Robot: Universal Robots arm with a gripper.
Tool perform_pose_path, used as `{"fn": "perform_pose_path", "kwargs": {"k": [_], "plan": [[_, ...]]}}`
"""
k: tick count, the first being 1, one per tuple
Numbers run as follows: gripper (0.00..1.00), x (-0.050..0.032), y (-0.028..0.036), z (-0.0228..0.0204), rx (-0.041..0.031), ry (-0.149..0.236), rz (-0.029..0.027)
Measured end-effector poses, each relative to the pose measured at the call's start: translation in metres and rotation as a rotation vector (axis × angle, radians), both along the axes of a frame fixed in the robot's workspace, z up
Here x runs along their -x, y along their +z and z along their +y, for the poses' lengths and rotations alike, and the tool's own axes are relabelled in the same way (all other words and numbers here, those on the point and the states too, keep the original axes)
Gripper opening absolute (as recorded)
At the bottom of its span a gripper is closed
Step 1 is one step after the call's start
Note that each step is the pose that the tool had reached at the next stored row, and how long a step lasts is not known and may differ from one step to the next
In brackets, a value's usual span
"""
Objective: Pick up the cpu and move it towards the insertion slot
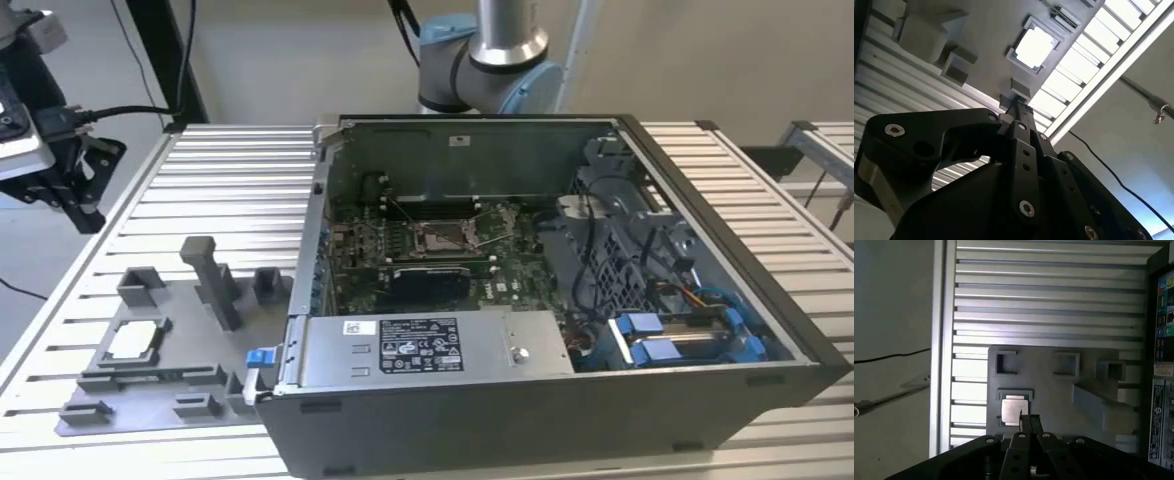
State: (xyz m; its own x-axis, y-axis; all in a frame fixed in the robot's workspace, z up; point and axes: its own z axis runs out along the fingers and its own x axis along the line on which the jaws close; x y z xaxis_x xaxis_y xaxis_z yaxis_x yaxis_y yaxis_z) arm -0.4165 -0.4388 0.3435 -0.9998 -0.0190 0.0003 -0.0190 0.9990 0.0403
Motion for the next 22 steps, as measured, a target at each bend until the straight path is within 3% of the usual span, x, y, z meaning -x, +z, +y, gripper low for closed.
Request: {"fn": "perform_pose_path", "kwargs": {"k": [3,10,11,22], "plan": [[0.00,0.0033,-0.0028,-0.0016,0.0001,0.000,0.0001],[0.00,0.0040,-0.0031,-0.0021,0.0001,0.000,0.0002],[1.00,0.0040,-0.0031,-0.0021,0.0002,0.000,0.0002],[1.00,0.0043,-0.0030,-0.0022,0.0002,0.000,0.0002]]}}
